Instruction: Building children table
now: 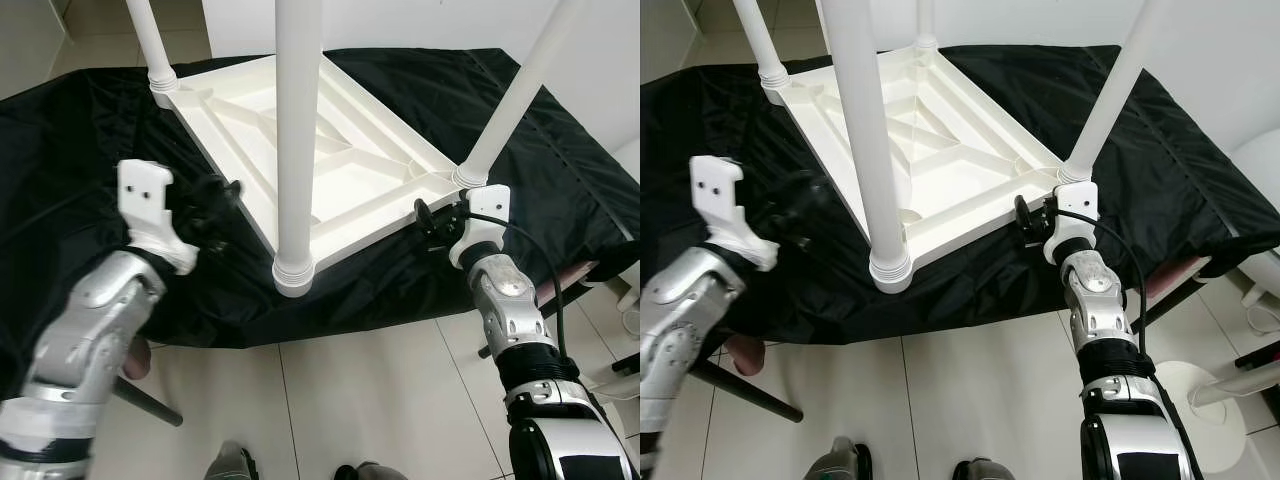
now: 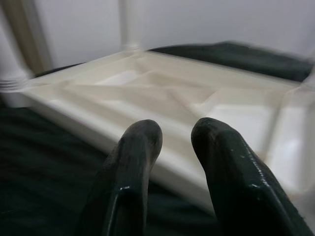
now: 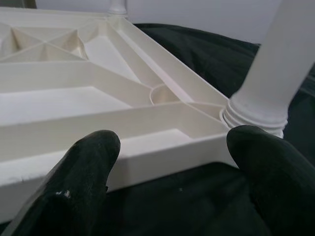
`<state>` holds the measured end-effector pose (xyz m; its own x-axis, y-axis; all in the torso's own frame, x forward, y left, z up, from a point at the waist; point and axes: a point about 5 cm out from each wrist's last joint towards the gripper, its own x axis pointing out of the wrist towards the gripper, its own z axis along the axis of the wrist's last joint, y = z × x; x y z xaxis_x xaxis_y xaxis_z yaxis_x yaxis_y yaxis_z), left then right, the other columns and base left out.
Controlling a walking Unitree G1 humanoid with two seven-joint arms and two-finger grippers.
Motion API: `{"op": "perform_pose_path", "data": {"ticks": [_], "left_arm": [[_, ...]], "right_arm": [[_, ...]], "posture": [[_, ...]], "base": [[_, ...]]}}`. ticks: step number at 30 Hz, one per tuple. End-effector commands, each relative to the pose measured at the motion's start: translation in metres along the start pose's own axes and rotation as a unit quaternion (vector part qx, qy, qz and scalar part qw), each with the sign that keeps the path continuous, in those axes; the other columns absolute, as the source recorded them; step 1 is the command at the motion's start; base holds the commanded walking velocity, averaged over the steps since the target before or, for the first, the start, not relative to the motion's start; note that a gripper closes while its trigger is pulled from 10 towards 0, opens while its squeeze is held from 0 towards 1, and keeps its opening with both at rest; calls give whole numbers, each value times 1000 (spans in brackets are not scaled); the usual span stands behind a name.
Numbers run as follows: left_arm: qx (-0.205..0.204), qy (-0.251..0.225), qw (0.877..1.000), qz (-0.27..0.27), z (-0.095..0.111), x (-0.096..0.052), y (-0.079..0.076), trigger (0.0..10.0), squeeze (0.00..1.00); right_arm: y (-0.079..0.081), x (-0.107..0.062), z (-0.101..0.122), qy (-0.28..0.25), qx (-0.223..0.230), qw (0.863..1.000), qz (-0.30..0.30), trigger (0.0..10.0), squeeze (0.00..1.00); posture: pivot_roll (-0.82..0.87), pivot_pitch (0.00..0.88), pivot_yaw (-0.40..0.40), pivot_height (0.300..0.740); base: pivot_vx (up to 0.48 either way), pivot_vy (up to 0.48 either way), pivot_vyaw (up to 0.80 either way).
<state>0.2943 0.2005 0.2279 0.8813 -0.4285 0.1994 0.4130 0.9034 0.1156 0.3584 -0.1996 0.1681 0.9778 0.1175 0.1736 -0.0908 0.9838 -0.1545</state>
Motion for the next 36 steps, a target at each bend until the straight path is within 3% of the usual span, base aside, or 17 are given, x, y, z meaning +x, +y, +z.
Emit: {"op": "perform_pose_path", "data": {"ticks": [1, 2, 3, 4, 6, 9, 11, 13, 19, 21, 29, 31, 33, 35, 36], "left_arm": [[18, 1, 985, -174, 1, -6, -10, 10000, 0], [18, 1, 985, -174, 1, -6, -10, 10000, 0], [43, 16, 989, -144, 0, -7, 7, 10000, 0], [43, 16, 989, -144, 0, -7, 7, 10000, 0], [84, 25, 994, -69, -2, 1, 32, 10000, 0], [87, 25, 995, -38, -4, 7, 38, 10000, 0], [103, 31, 994, -4, -12, 21, 41, 10000, 0], [107, 35, 994, 2, -15, 25, 41, 10000, 0], [113, 43, 993, -7, -21, 43, 41, 10000, 0], [115, 69, 991, -19, -28, 52, 41, 10000, 0], [137, 102, 984, -48, -39, 66, 38, 10000, 0], [150, 107, 981, -62, -41, 70, 34, 10000, 0], [158, 97, 976, -112, -42, 80, 17, 10000, 0], [156, 90, 975, -129, -41, 82, 11, 10000, 0], [132, 63, 976, -160, -36, 86, 0, 10000, 0]], "right_arm": [[-2, -4, -6, 12, -1, 1000, -7, 10000, 0], [-2, -4, -6, 12, -1, 1000, -7, 10000, 0], [-2, -5, -8, 16, 0, 1000, -13, 10000, 0], [-2, -5, -8, 16, 0, 1000, -13, 10000, 0], [1, -6, -8, 8, 8, 1000, -27, 10000, 0], [4, -7, -7, -1, 13, 999, -38, 10000, 0], [9, -15, -5, -17, 15, 996, -81, 10000, 0], [10, -18, -5, -21, 15, 995, -98, 10000, 0], [19, -37, -9, -17, 24, 990, -140, 10000, 0], [28, -45, -13, -9, 29, 989, -143, 10000, 0], [38, -51, -15, -2, 37, 988, -147, 10000, 0], [39, -53, -16, 4, 40, 987, -155, 10000, 0], [38, -57, -17, 16, 52, 982, -180, 10000, 0], [38, -58, -18, 21, 56, 980, -188, 10000, 0], [39, -60, -19, 29, 58, 978, -197, 10000, 0]], "posture": [[-31, 102, 6, 740], [-31, 102, 6, 740], [-26, 99, 2, 740], [-26, 99, 2, 740], [-17, 92, -8, 740], [-17, 90, -10, 740], [-20, 91, -12, 740], [-22, 92, -14, 740], [-44, 104, -7, 740], [-59, 109, 4, 740], [-68, 121, 20, 740], [-69, 123, 23, 740], [-80, 140, 49, 740], [-80, 140, 49, 740], [-80, 141, 52, 740]], "base": [[0, 0, 0], [0, 0, 0], [0, 0, 0], [0, 0, 0], [0, 0, 0], [0, 0, 0], [0, 0, 0], [0, 0, 0], [0, 0, 0], [0, 0, 0], [0, 0, 0], [0, 0, 0], [0, 0, 0], [0, 0, 0], [0, 0, 0]]}}
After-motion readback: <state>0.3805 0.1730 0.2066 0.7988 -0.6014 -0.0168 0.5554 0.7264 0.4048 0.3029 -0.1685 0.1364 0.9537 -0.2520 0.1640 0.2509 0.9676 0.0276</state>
